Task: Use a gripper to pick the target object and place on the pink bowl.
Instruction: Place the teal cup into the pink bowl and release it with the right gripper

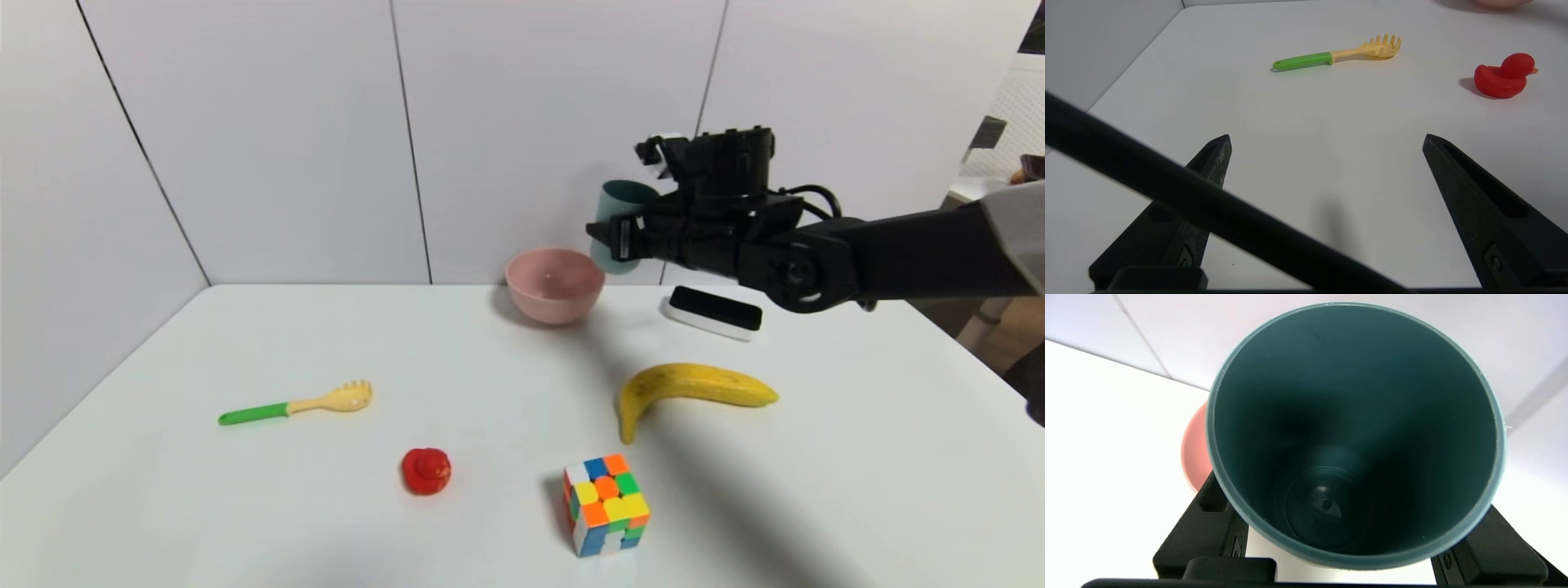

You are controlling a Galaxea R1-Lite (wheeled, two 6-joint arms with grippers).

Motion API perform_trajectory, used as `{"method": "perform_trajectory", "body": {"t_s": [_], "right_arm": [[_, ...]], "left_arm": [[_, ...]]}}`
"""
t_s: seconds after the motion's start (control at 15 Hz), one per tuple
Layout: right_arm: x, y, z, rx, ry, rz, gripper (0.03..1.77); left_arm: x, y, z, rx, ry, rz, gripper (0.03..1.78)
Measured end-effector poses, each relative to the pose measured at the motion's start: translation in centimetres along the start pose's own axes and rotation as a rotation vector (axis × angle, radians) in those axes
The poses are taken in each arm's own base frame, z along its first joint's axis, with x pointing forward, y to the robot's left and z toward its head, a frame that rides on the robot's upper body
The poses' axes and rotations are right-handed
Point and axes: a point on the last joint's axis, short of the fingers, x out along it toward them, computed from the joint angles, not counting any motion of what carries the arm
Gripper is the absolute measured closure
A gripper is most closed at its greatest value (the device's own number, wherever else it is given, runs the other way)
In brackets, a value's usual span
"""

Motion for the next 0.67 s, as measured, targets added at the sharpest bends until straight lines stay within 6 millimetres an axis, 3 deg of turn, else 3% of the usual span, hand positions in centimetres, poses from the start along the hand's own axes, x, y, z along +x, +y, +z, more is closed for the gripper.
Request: {"method": "perform_trajectory", "body": {"t_s": [0.4,0.67], "right_arm": [[4.1,3.3,-1.6,-0.013,0.012,0.064,0.67],[6.1,4.0,-2.0,-0.016,-0.011,0.072,0.67]], "left_arm": [[0.0,0.0,0.0,0.000,0.000,-0.001,0.12],[0.0,0.0,0.0,0.000,0.000,0.000,0.12]]}}
